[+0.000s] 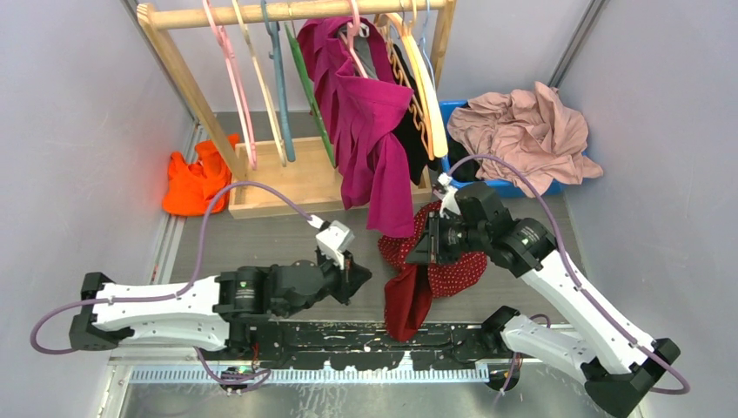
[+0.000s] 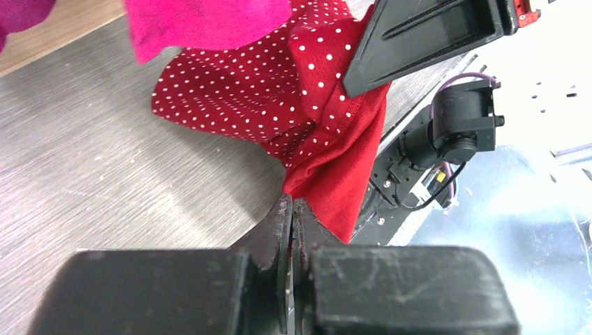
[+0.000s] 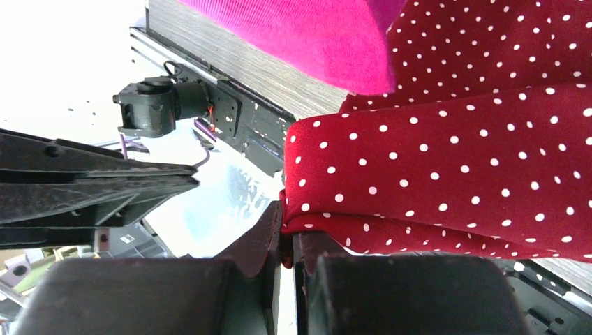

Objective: Place the skirt on the hanger
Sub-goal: Place the skirt at the center of the board.

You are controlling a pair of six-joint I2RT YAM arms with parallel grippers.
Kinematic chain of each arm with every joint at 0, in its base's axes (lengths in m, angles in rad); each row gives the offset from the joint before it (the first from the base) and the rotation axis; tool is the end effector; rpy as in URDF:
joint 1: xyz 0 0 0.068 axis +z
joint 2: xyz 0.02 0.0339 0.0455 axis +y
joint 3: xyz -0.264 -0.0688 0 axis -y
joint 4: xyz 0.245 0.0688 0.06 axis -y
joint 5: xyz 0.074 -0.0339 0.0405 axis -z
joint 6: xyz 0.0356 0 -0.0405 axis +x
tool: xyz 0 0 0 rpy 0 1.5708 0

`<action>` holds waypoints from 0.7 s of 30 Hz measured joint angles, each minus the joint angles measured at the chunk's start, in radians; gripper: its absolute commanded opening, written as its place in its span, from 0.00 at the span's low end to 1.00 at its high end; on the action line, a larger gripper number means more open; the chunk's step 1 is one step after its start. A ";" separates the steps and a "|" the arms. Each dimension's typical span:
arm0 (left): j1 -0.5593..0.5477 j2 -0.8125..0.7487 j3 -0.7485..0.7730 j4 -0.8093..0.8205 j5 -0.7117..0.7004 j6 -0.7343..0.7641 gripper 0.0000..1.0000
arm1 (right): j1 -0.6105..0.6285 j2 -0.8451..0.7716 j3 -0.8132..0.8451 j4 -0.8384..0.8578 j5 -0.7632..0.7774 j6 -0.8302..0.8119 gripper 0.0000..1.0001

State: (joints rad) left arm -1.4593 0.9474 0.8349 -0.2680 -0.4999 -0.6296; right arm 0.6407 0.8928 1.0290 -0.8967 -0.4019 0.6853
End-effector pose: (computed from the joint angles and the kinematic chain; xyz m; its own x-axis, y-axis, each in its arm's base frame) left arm 0.0407 -0.2106 0.3209 -0.5178 -0.0196 -0.8553 0.6406 0.6537 -0.4028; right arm 0.1250 0.1106 0.3382 -0.9198 0.0407 -0.3903 -0.2521 0.7008 0.6673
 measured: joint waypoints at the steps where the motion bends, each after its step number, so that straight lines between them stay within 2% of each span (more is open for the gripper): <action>1: 0.000 -0.024 -0.002 -0.023 -0.007 -0.015 0.00 | 0.002 0.010 -0.003 0.012 0.000 0.000 0.04; 6: 0.000 -0.063 -0.003 -0.134 -0.026 -0.068 0.00 | 0.058 0.078 -0.019 0.082 0.014 0.011 0.03; 9: 0.000 -0.060 -0.017 -0.183 -0.025 -0.098 0.00 | 0.179 0.148 -0.018 0.147 0.047 0.023 0.08; 10: 0.000 -0.063 -0.029 -0.194 -0.025 -0.108 0.00 | 0.222 0.172 -0.017 0.165 0.056 0.025 0.16; 11: 0.000 -0.067 -0.039 -0.203 -0.025 -0.120 0.01 | 0.266 0.200 -0.016 0.182 0.070 0.026 0.29; 12: 0.000 -0.072 -0.050 -0.209 -0.025 -0.127 0.02 | 0.298 0.221 -0.016 0.193 0.083 0.026 0.49; 13: 0.000 -0.079 -0.063 -0.217 -0.025 -0.134 0.03 | 0.326 0.241 -0.016 0.203 0.097 0.031 0.57; 16: -0.001 -0.099 -0.093 -0.236 -0.027 -0.157 0.06 | 0.371 0.270 -0.016 0.216 0.146 0.034 0.64; 21: -0.002 -0.104 -0.105 -0.263 -0.028 -0.185 0.08 | 0.372 0.150 -0.034 0.165 0.313 0.033 0.62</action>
State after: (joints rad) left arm -1.4609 0.8433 0.7296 -0.5312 -0.5278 -0.8146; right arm 1.0122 1.0431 0.9951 -0.7315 -0.0891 0.7181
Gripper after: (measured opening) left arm 0.078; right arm 0.647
